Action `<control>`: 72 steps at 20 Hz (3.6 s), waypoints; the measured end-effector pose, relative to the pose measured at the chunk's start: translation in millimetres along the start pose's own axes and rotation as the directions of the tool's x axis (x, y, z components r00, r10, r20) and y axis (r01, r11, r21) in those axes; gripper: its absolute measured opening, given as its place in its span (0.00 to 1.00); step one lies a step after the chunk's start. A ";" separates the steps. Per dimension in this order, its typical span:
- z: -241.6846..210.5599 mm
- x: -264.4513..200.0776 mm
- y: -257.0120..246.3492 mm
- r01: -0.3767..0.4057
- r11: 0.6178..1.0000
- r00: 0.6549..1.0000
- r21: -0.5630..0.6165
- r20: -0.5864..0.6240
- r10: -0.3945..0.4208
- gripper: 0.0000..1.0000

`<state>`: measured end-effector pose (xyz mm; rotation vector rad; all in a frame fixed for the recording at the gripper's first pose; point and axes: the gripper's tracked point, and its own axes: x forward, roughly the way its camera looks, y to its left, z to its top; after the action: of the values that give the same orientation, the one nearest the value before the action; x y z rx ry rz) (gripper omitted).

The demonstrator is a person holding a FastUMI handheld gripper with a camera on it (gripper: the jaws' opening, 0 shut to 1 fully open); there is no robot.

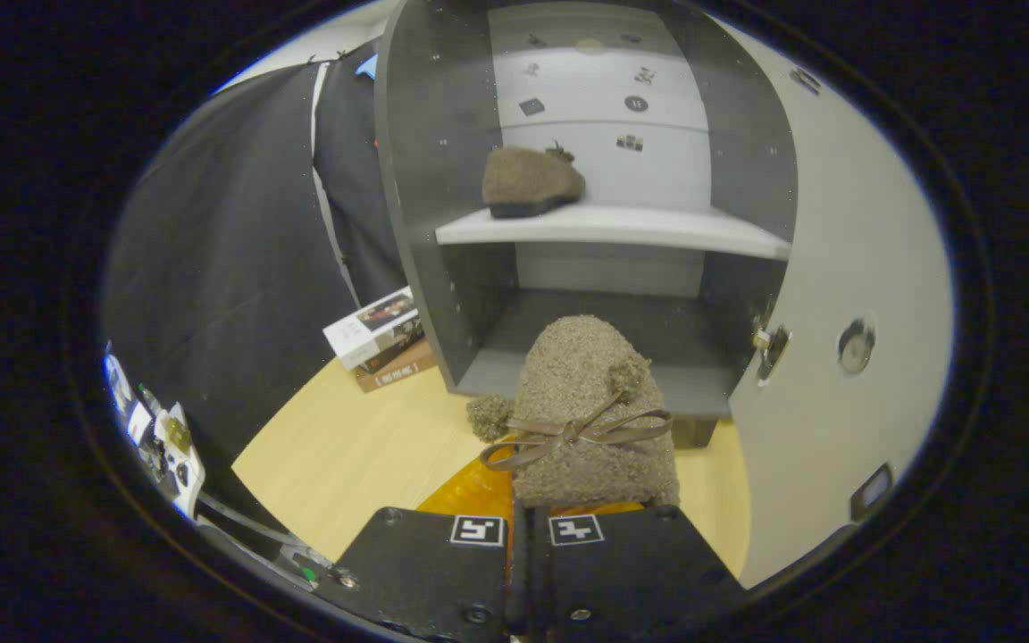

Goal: Open the shoe cabinet door, grab the shoes and put them into the shoe cabinet, then close the shoe cabinet door.

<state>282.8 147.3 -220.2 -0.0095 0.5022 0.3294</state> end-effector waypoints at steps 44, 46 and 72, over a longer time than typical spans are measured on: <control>248.5 168.7 -77.2 0.175 0.981 0.984 0.089 0.018 -0.177 0.31; 249.5 154.2 -75.6 0.195 0.979 0.979 0.059 0.041 -0.198 0.53; 89.8 -305.9 5.6 0.169 0.986 0.914 0.013 0.372 -0.162 1.00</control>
<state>71.0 66.5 4.1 -0.0079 0.1181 0.1629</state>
